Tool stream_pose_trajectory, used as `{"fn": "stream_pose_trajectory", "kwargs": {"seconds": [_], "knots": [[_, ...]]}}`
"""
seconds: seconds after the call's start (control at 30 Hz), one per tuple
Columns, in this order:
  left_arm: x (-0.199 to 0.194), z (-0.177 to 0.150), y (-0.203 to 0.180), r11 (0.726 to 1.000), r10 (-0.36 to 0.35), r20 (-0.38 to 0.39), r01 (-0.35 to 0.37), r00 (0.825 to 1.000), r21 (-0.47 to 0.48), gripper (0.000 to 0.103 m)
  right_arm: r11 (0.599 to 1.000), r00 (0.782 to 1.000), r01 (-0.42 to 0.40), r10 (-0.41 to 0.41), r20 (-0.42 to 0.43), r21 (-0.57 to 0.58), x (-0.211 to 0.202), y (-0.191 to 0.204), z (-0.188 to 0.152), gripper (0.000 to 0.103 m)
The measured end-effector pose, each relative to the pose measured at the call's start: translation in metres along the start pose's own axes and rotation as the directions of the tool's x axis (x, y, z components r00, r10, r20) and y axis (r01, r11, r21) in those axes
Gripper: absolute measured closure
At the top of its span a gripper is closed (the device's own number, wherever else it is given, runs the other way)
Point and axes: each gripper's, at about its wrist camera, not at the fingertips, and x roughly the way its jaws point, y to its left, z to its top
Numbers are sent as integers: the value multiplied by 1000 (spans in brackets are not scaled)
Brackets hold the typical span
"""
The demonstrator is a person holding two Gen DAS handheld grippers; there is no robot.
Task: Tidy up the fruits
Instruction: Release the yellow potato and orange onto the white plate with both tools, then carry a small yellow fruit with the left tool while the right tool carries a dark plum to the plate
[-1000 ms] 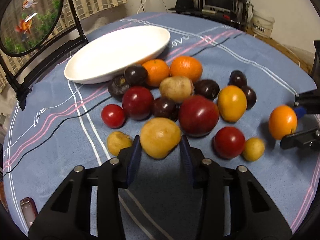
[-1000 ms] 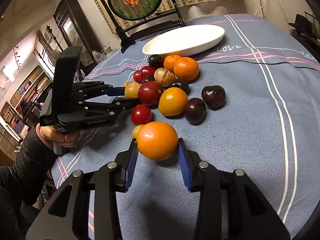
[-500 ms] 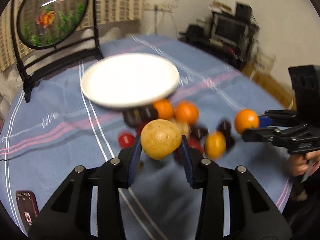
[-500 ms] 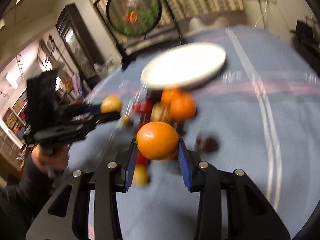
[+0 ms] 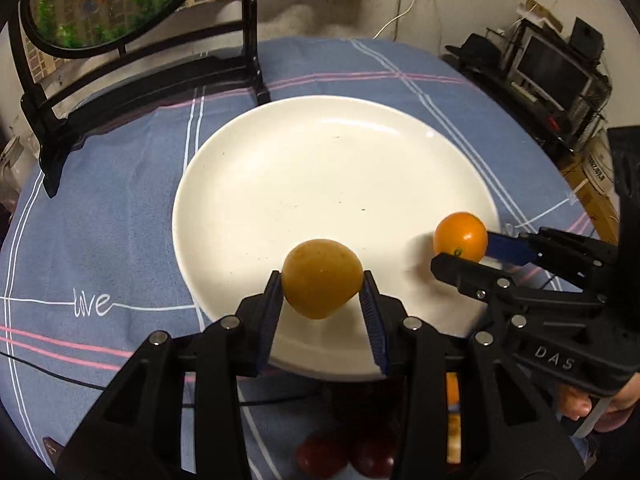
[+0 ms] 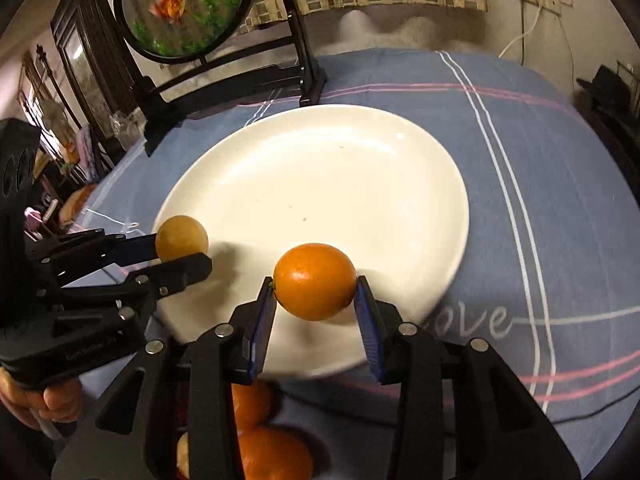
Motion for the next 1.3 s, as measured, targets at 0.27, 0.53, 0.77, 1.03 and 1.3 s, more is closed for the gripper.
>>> {"fn": "stream_pose_trajectory", "kwargs": {"seconds": [0.27, 0.53, 0.77, 1.03, 1.3], "knots": [[-68, -22, -3, 999, 50, 154, -49, 987, -7, 16, 998, 996, 11, -4, 93, -68, -63, 1, -19, 41], [-122, -125, -6, 997, 39, 225, -22, 974, -77, 7, 999, 994, 32, -33, 104, 9, -121, -21, -115, 41], [-119, -185, -3, 995, -2, 201, 22, 980, -96, 7, 986, 997, -53, 44, 57, 158, -122, -31, -157, 50], [-116, -196, 12, 989, -25, 206, 55, 978, -140, 7, 965, 993, -117, 119, 5, 236, -95, -35, -154, 59], [-108, -179, 8, 996, -23, 178, 37, 984, -81, 16, 949, 979, -190, 162, 126, 253, -106, -45, -155, 70]]}}
